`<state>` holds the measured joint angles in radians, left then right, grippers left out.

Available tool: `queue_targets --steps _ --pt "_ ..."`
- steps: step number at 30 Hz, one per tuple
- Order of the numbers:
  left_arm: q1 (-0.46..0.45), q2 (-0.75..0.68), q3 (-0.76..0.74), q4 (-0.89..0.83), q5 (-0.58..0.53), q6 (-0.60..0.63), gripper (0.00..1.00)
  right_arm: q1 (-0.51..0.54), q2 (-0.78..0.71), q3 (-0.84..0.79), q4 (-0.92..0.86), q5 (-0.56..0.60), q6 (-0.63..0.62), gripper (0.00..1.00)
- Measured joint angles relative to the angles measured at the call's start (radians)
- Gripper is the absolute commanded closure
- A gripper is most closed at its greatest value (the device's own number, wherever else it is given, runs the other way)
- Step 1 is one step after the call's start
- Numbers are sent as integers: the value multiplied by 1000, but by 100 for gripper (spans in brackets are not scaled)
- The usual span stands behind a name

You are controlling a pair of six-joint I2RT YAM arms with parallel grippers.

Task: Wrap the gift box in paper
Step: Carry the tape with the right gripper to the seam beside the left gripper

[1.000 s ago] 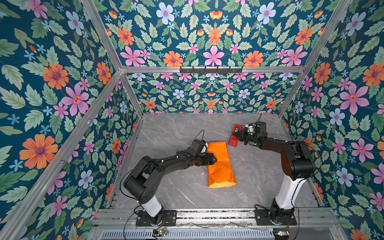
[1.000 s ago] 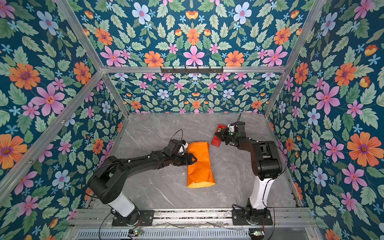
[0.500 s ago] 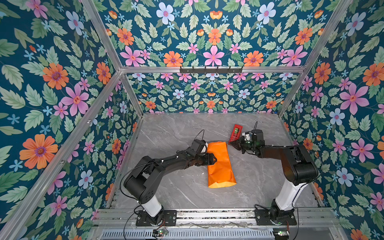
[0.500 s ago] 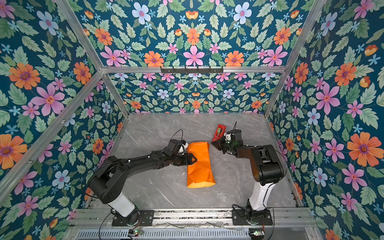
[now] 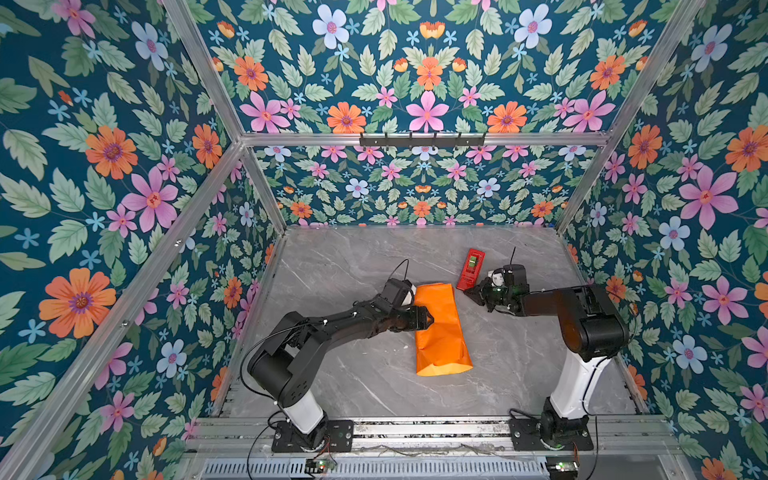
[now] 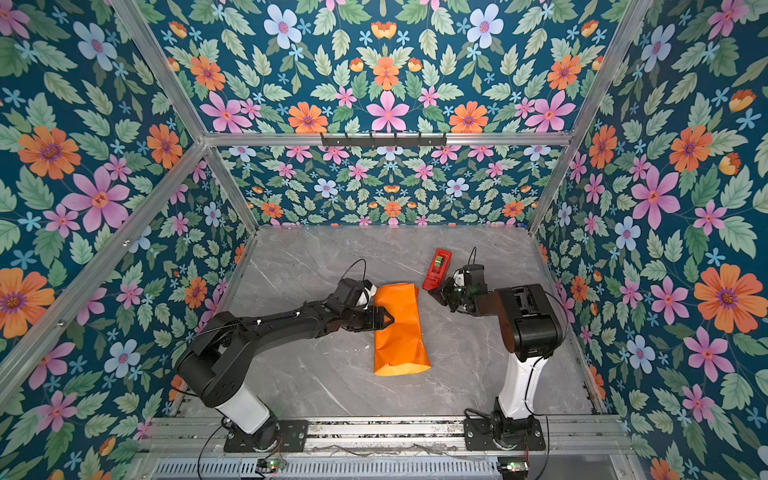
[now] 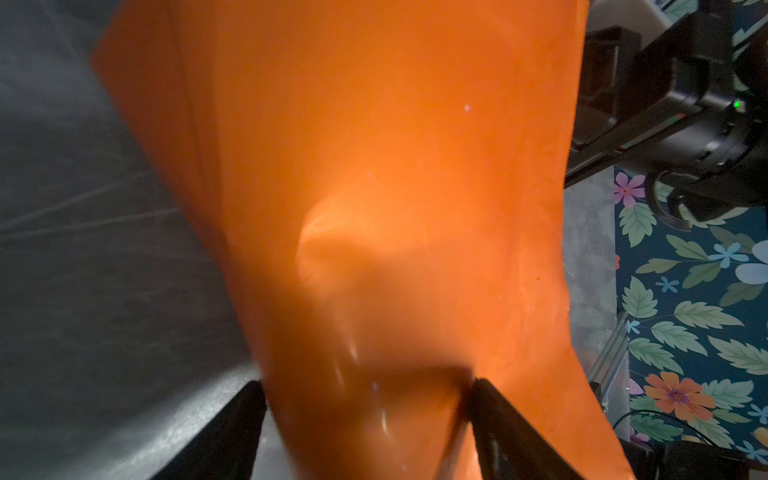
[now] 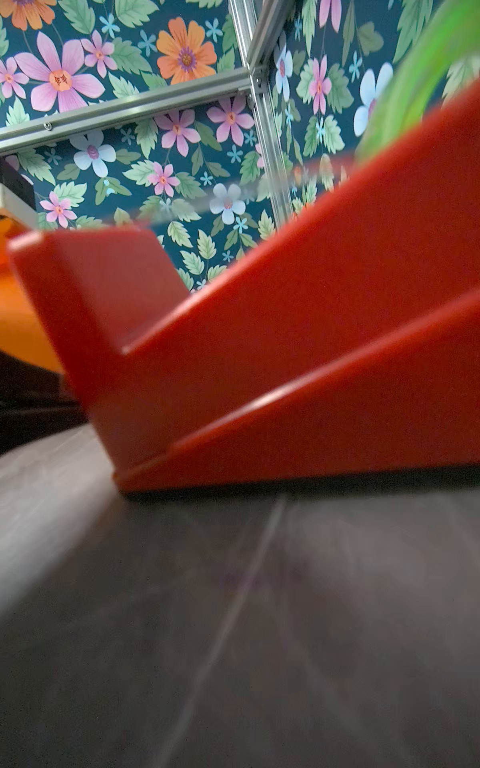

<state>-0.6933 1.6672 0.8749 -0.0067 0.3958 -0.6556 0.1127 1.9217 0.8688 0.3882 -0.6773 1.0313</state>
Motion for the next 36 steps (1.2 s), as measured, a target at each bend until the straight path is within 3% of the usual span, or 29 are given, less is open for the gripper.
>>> queue_targets --steps 9,17,21,24,28,32,36 --pt "0 10 4 -3 8 1 21 -9 -90 -4 -159 -10 -96 100" --pt "2 10 5 -2 20 3 21 -6 -443 -106 -341 -70 -216 100" --pt "2 13 7 -4 21 3 21 64 -594 -167 -373 -37 -200 100" --pt "2 16 8 -5 22 4 22 147 -684 -232 -330 48 -153 100" --pt "2 16 9 -6 22 4 21 304 -747 -288 -271 259 -109 100" --pt "2 17 9 -6 22 4 22 452 -735 -294 -206 500 -116 100" --pt "2 18 10 -6 24 4 21 527 -668 -281 -148 690 -131 100"
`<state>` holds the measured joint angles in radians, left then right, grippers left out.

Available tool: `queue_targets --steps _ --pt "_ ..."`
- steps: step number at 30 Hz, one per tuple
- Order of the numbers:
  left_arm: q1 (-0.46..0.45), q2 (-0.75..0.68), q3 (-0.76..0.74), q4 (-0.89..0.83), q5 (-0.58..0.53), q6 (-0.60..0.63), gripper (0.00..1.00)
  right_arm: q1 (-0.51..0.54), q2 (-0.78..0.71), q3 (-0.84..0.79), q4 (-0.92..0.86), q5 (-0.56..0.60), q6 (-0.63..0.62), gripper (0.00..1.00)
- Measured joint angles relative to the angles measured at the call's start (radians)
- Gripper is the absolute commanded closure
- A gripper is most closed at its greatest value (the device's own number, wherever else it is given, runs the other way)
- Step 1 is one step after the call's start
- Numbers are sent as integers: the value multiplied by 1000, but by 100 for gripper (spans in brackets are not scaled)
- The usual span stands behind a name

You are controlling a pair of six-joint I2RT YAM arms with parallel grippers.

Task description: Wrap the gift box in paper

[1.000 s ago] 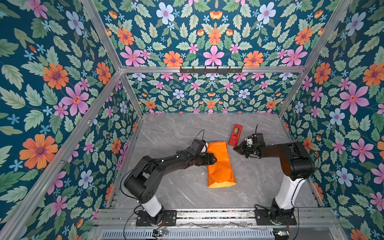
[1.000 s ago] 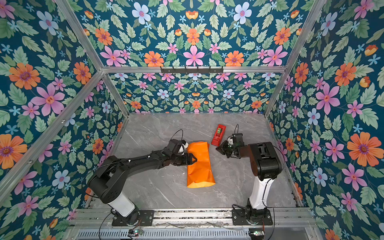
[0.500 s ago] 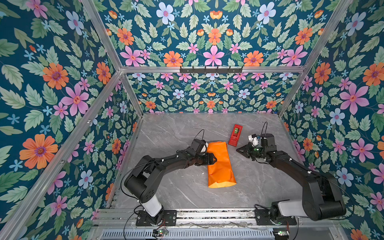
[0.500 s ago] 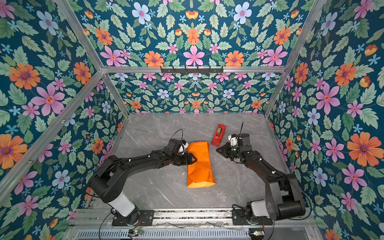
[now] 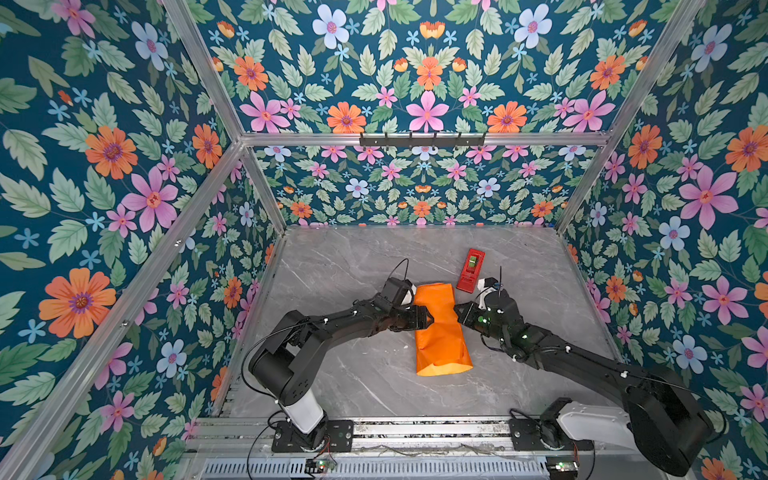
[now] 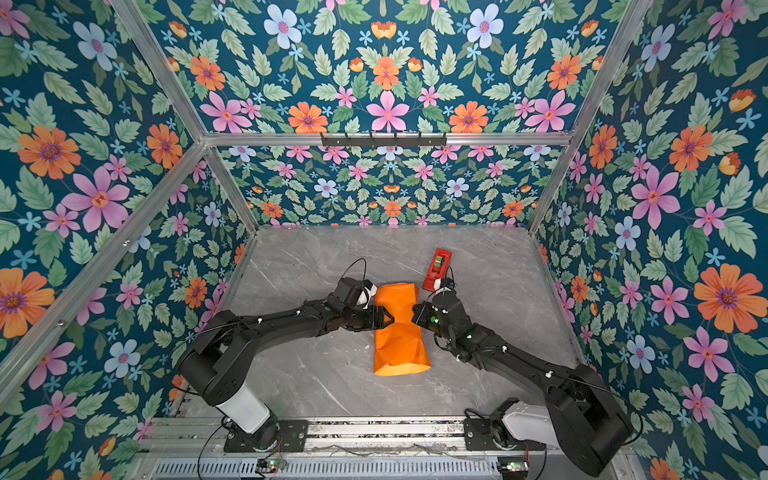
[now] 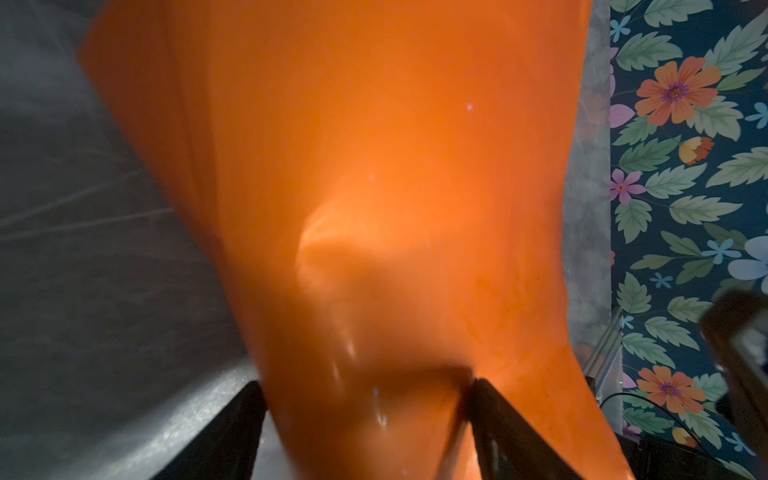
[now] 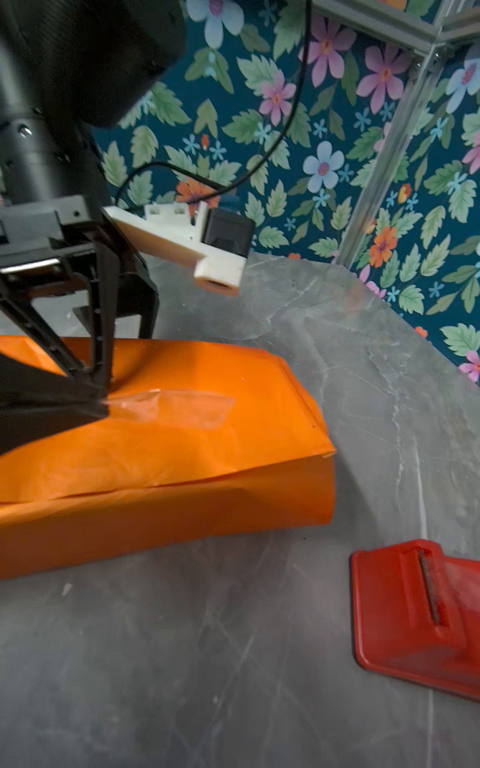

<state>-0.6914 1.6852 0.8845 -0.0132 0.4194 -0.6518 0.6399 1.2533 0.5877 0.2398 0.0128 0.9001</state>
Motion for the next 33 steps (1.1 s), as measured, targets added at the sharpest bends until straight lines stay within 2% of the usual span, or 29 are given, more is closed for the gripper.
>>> queue_targets --steps 5,11,19,28,33 --pt "0 4 2 0 2 1 22 68 93 28 68 151 -28 100" --pt "1 5 3 -2 4 4 22 105 153 33 101 266 -58 100" --pt "2 6 3 -1 8 4 22 112 208 18 108 325 -96 100" --pt "4 7 -2 8 14 4 22 124 246 -20 231 356 -160 100" --pt "6 10 -3 13 19 3 22 130 245 -74 332 354 -244 100"
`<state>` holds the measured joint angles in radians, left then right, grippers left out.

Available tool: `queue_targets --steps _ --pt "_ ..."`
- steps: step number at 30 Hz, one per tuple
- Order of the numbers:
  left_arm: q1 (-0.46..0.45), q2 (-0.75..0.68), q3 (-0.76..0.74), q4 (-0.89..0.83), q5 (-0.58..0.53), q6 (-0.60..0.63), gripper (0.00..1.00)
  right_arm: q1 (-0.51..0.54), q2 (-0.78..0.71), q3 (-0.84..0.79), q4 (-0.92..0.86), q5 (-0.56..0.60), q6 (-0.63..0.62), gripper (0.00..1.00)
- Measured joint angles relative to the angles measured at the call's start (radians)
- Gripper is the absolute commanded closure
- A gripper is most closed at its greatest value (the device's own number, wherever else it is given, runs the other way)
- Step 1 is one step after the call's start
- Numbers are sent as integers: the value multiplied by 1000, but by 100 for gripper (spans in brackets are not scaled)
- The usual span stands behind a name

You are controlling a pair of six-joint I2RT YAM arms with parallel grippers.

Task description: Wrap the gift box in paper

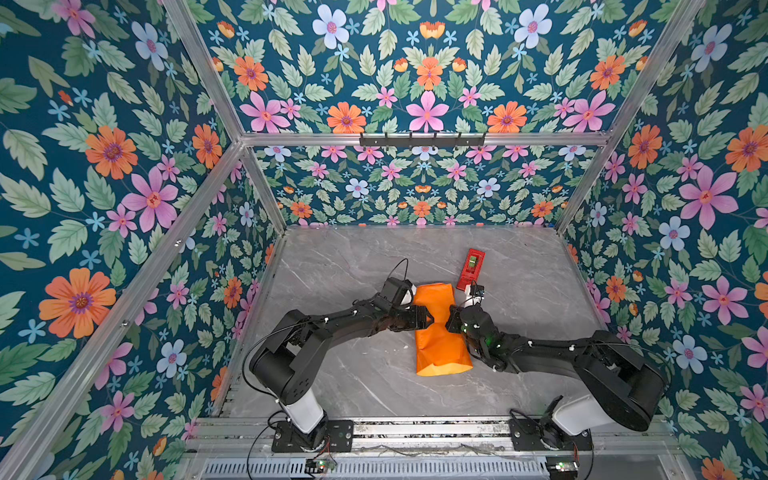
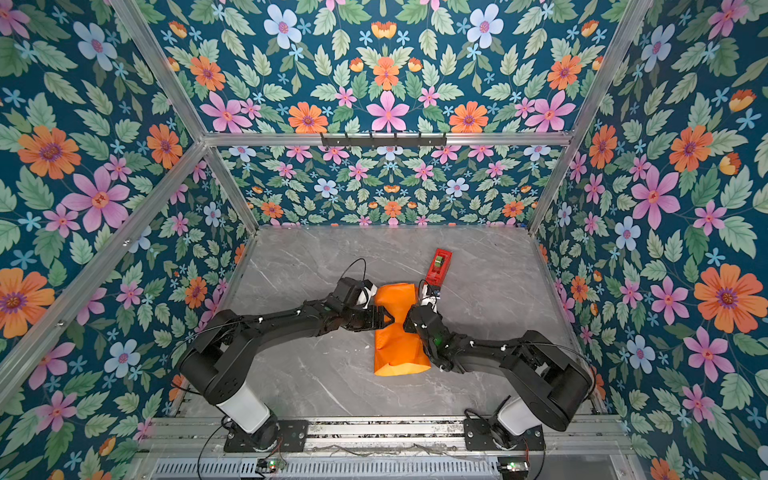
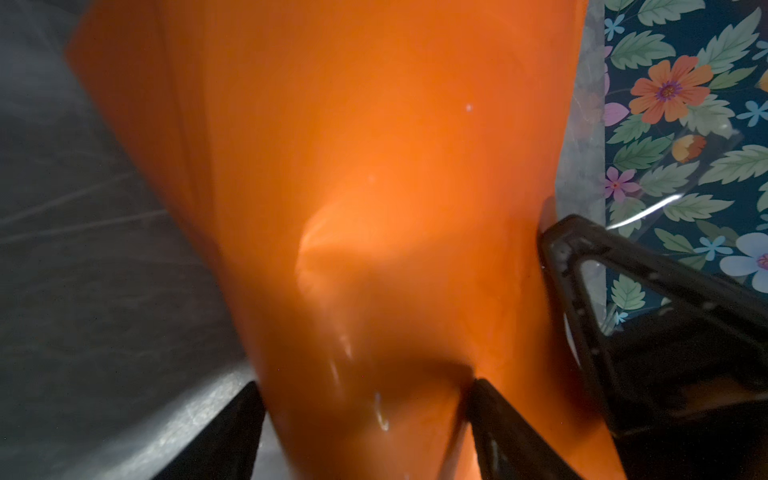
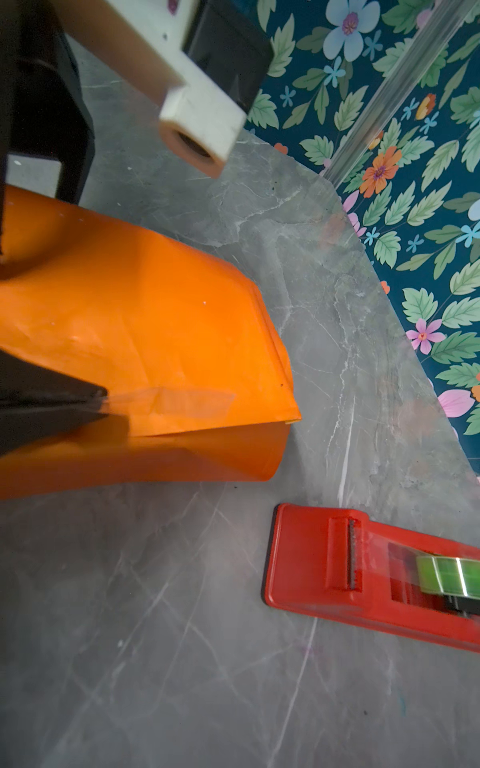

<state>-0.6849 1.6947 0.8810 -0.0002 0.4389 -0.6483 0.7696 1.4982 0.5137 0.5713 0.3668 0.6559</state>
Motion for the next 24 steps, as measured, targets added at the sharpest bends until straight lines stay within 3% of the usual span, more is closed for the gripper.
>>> queue_targets --steps 7,13,16,24 --pt "2 1 -2 5 5 0 22 -1 28 -42 119 -31 -164 95" --pt "3 0 -4 9 8 0 22 0 37 -83 215 -80 -284 80" --pt "5 0 -5 11 12 0 22 0 36 -84 222 -110 -325 72" --pt "9 -2 -6 18 26 0 23 -20 1 -63 158 -172 -376 63"
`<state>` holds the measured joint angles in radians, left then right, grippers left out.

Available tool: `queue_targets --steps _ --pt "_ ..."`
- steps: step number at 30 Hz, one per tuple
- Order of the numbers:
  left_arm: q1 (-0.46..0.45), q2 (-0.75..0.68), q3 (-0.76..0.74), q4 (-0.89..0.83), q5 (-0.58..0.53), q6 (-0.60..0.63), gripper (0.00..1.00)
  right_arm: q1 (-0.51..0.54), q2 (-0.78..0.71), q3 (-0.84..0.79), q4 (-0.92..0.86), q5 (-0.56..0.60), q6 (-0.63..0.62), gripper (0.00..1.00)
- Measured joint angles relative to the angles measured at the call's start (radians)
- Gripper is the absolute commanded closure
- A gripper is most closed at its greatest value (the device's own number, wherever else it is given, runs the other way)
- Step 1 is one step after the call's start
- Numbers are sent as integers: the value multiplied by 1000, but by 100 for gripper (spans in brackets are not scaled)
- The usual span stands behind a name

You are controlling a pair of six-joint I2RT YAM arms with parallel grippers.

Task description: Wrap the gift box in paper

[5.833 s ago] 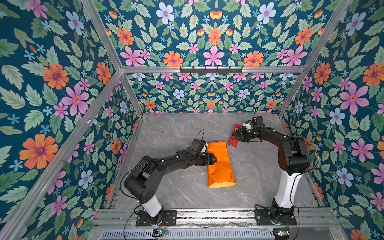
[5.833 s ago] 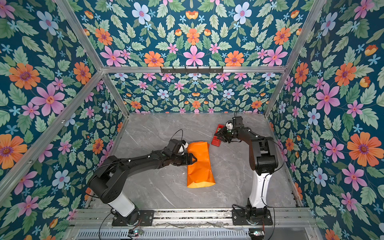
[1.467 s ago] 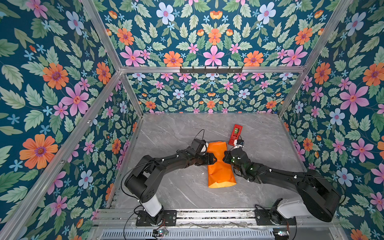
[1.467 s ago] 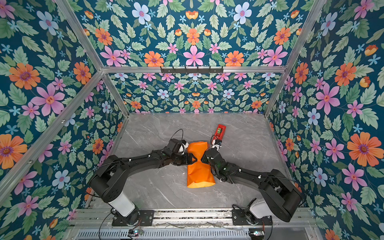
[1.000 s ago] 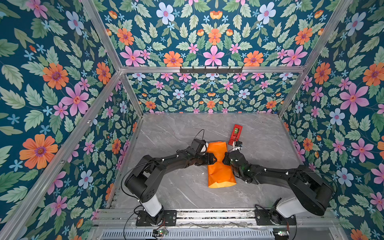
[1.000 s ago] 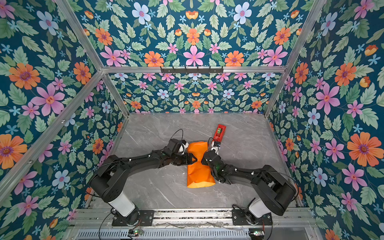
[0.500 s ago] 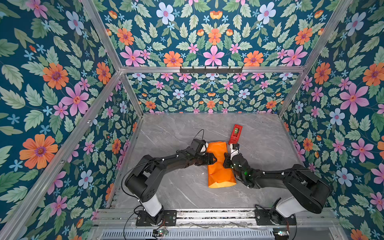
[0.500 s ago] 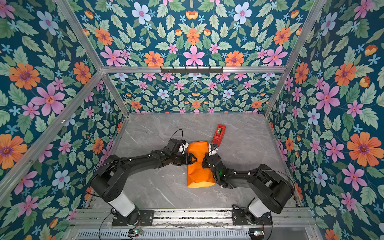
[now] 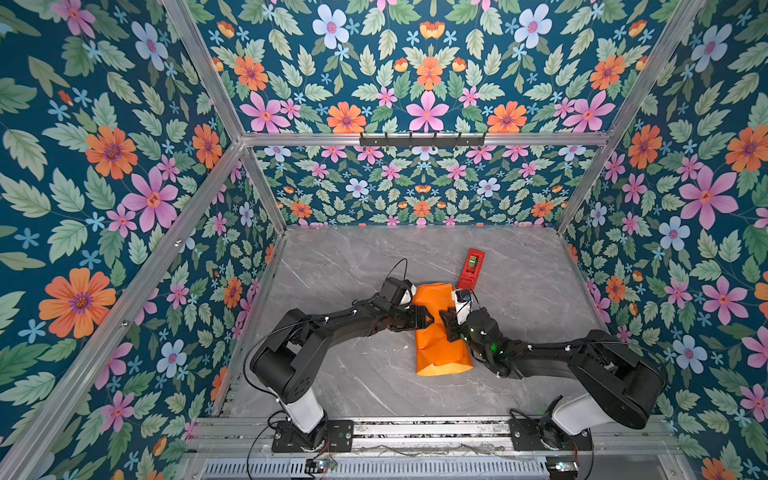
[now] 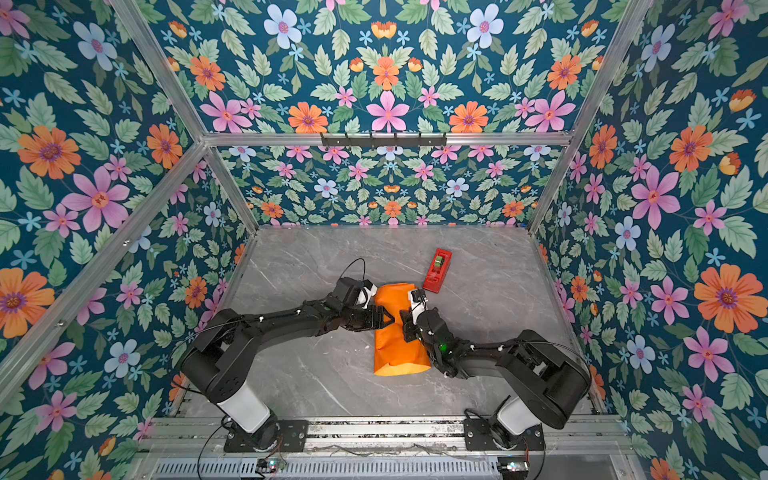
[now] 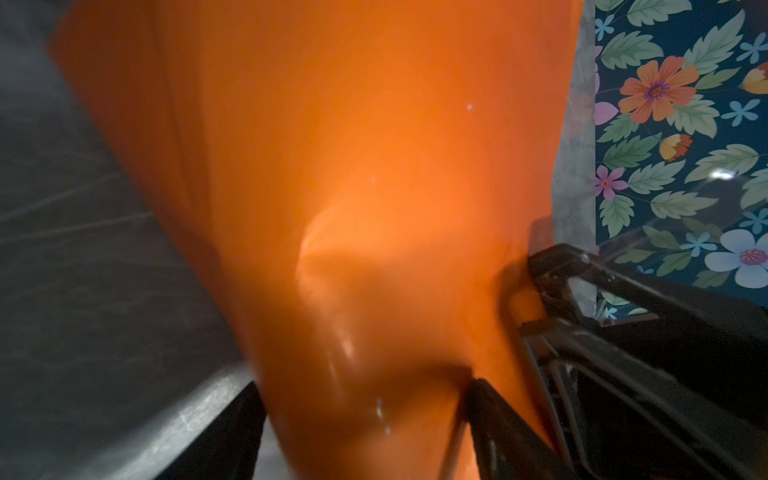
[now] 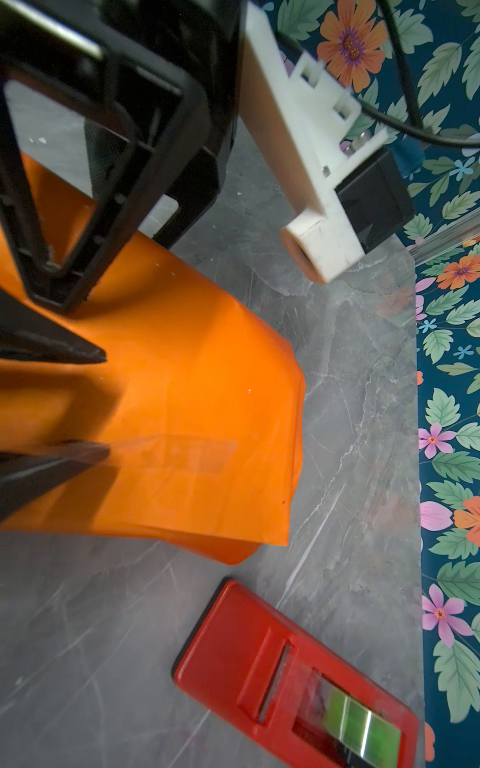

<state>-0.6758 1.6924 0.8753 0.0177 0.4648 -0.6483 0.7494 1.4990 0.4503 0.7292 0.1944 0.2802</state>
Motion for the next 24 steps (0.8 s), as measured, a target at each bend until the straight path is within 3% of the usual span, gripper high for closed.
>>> queue_targets --steps 8,24 --pt "1 -1 1 0 1 0 23 -89 -56 12 -88 -82 36 59" --pt "2 3 6 -8 4 0 23 -237 -63 6 -71 -313 294 58"
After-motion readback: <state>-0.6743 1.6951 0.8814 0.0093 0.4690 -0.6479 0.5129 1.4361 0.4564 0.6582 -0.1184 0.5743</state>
